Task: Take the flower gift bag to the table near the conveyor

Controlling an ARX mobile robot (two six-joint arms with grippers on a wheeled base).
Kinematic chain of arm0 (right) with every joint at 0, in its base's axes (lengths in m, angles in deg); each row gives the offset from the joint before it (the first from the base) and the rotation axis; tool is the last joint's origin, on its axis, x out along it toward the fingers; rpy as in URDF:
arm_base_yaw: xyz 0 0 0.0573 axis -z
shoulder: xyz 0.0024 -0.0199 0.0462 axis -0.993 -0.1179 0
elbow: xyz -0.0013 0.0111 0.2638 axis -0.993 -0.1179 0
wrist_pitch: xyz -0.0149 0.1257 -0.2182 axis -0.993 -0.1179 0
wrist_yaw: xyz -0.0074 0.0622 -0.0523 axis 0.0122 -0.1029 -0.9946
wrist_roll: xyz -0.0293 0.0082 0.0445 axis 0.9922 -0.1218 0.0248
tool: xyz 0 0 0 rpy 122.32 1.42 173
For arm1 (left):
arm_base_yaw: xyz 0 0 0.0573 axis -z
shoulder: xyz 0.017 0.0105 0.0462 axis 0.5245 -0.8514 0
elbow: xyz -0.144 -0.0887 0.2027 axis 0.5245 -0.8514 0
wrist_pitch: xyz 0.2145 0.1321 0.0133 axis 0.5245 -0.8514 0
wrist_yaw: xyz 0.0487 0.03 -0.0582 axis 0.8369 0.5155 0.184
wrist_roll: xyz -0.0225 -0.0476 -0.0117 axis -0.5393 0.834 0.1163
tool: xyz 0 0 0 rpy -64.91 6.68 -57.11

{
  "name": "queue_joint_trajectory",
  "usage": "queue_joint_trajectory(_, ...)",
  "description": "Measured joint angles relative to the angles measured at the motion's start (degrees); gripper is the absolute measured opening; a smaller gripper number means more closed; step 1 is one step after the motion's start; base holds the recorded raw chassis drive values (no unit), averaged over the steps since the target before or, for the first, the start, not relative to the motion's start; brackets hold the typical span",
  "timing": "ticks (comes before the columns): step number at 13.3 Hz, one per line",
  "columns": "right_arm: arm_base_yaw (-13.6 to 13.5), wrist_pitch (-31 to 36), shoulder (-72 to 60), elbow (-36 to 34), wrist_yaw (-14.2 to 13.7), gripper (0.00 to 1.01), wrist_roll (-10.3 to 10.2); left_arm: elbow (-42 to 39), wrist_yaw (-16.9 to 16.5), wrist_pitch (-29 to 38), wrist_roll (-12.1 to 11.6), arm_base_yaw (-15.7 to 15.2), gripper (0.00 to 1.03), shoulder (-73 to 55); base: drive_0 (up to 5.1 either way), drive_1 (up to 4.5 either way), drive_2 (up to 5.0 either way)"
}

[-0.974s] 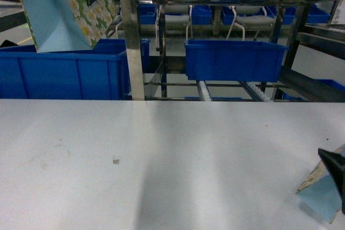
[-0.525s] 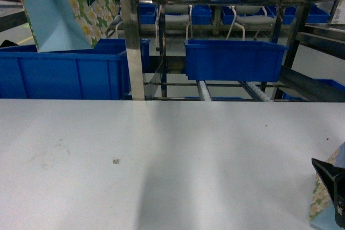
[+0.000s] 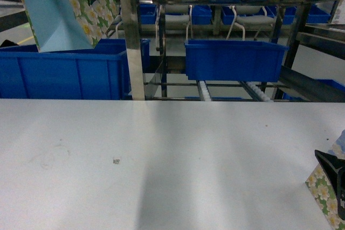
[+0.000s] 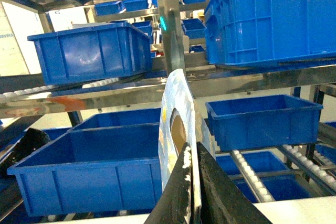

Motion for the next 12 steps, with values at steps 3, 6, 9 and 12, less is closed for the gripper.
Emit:
queue_joint_trajectory(3,-1.1,0.0,0.8,-1.7,-1.1,0.98,0.9,0.0,0.0,0.0,0.0,0.0,0.02,0.0,0.0,0.00,0.0)
queue_joint_trajectory(6,-1.9,0.1,4.9,-3.7,-4.5,0.98,1.6,0.0,0.0,0.0,0.0,0.0,0.02,0.0,0.0,0.00,0.0)
queue_joint_trajectory(9,-1.9,0.1,11.6,-6.3,-10.6,0.98,2.1,0.0,0.0,0.0,0.0,0.0,0.02,0.0,0.0,0.00,0.0)
queue_joint_trajectory(12,-2.9,0.1,22.0,-10.8,-14.2,0.98,2.3,0.0,0.0,0.0,0.0,0.0,0.02,0.0,0.0,0.00,0.0)
